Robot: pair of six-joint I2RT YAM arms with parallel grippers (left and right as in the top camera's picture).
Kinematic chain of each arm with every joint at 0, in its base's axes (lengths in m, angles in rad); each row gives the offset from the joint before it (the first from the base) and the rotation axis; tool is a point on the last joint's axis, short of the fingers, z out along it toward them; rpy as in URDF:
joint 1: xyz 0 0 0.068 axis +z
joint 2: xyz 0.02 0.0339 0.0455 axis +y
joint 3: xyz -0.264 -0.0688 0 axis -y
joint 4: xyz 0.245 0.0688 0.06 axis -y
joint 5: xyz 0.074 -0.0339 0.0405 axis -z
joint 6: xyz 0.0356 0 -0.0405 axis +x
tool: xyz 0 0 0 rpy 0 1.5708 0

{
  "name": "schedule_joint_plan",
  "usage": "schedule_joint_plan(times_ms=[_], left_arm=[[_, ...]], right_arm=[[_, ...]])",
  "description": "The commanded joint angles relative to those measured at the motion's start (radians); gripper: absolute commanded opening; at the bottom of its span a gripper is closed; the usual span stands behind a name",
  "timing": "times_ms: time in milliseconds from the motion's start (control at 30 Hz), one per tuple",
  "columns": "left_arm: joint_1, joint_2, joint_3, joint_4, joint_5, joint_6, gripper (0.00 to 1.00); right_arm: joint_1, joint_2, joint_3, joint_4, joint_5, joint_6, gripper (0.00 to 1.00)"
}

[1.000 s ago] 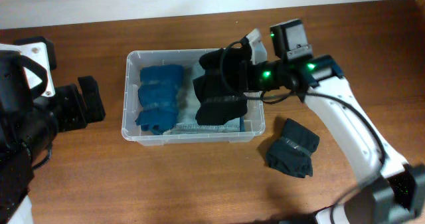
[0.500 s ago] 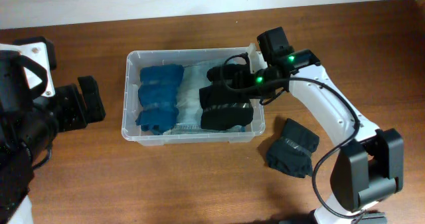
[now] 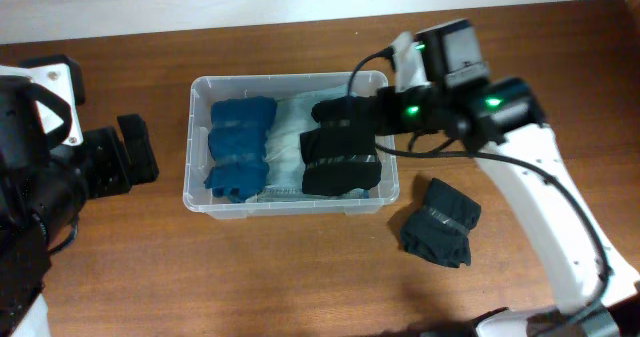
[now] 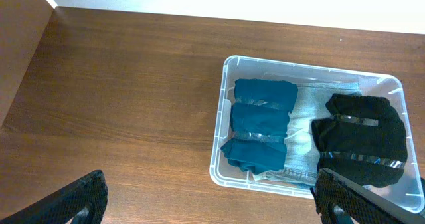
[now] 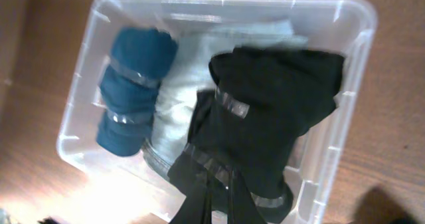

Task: Pack container
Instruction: 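Grasp the upper black bundle and place it in the box's right side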

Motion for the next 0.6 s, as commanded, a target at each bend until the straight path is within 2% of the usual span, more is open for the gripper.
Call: schedule_joint_plan(times_ms=[0,267,500,567], left_arm=[[0.005,0.001,-0.001,0.000,-0.011,-0.013,0.99],[0.005,0.001,-0.001,0.000,-0.011,-0.013,0.99],[0.005,0.001,-0.001,0.000,-0.011,-0.013,0.99],[0.005,0.001,-0.001,0.000,-0.011,-0.013,0.99]], right_arm=[[0.094,0.105,-0.051,0.001,0.156,0.051,0.04],[0.129,0.351,-0.062,0.023,0.344,0.075,0.04],[0.126,0.335,-0.028,-0.013,0.372,0.047,0.09],[0.126,0.298,0.018,-0.060,0.369,0.037,0.17]])
